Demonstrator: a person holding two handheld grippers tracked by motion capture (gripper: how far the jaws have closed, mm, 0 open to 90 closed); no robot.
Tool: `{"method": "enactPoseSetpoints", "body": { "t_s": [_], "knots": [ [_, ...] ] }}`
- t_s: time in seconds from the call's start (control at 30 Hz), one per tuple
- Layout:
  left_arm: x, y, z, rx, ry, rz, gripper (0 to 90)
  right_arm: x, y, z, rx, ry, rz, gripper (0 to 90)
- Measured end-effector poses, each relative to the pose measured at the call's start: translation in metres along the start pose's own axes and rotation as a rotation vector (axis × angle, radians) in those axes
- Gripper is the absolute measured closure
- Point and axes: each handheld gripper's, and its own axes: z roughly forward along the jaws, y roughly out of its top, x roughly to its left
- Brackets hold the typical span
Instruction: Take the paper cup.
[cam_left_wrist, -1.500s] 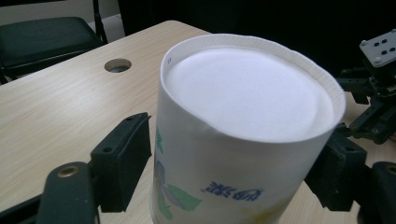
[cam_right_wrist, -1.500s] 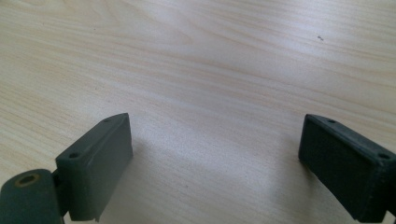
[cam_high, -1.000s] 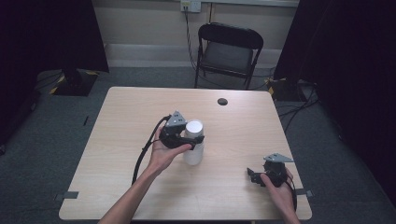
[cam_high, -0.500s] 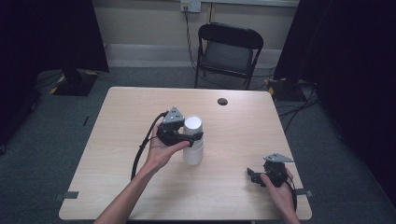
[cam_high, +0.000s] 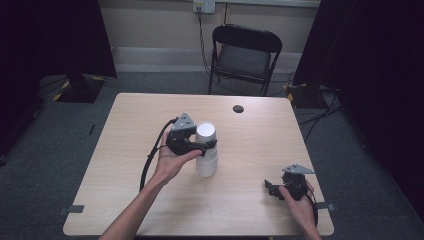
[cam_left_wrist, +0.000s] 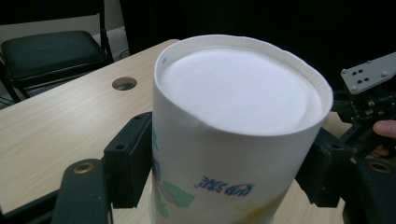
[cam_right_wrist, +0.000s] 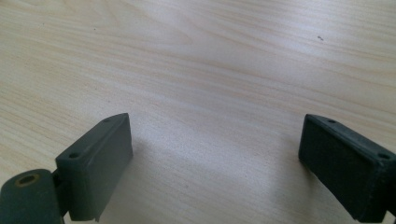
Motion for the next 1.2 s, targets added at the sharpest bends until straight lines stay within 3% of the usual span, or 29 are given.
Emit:
{"method": "enactPoseSetpoints", "body": {
  "t_s": [0.4,0.57,1.2],
  "knots": [
    [0.0,0.01,-0.005,-0.051,0.007,-0.019,29.9,0.0,0.0,0.0,0.0,0.0,0.0,9.2],
    [-0.001,0.015,-0.011,-0.073,0.008,0.0,30.0,0.0,0.0,0.0,0.0,0.0,0.0,9.2],
    [0.001,0.031,-0.031,-0.128,0.003,0.001,30.2,0.0,0.0,0.0,0.0,0.0,0.0,9.2]
  ]
}}
